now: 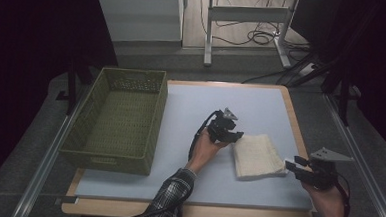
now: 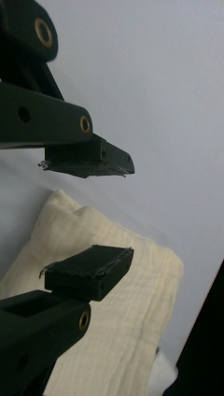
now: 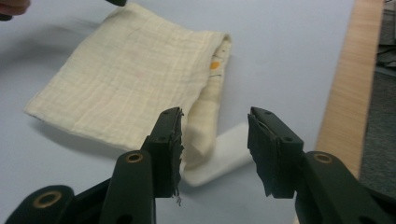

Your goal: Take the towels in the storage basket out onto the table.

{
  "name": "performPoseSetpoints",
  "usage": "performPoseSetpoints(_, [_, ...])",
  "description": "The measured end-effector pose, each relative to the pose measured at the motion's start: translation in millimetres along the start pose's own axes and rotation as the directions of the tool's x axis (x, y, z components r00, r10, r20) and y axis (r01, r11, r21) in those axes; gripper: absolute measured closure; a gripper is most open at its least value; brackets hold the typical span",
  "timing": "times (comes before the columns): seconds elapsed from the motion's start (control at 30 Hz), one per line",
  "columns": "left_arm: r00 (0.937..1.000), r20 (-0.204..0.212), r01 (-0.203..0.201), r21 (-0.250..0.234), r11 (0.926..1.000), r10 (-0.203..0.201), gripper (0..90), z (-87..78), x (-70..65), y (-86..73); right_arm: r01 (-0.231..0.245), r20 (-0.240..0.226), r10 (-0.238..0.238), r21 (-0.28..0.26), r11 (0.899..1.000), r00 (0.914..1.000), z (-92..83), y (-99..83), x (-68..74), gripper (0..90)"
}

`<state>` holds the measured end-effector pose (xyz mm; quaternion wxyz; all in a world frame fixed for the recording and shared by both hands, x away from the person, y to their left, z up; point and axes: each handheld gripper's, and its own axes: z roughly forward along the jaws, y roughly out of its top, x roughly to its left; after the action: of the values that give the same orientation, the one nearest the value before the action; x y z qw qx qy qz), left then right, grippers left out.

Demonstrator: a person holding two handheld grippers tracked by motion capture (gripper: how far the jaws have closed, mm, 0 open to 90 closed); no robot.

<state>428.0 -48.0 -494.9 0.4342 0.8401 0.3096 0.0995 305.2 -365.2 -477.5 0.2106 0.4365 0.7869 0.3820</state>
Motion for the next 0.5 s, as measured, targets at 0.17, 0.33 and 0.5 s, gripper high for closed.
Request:
performPoseSetpoints(0.17, [1.0000,0.005,0.002,0.004,1.0000,-0.002,51.5,0.4,-0.3,-0.9,-0.021,-0.035,0.021,0.006,1.000,0.9992,0.4,2.9,0.6,63.9])
performPoseSetpoints(0.33, [1.0000,0.007,0.000,0.005,1.0000,0.000,51.3,3.6,-1.4,-2.6,-0.016,-0.074,0.018,0.035,0.999,0.9971,16.2,3.0,7.7,64.3])
performPoseSetpoints(0.5, [1.0000,0.010,0.000,0.005,1.0000,0.000,51.0,4.8,-2.5,-3.7,-0.004,-0.076,0.011,0.089,0.996,0.9970,37.4,2.8,12.2,80.7])
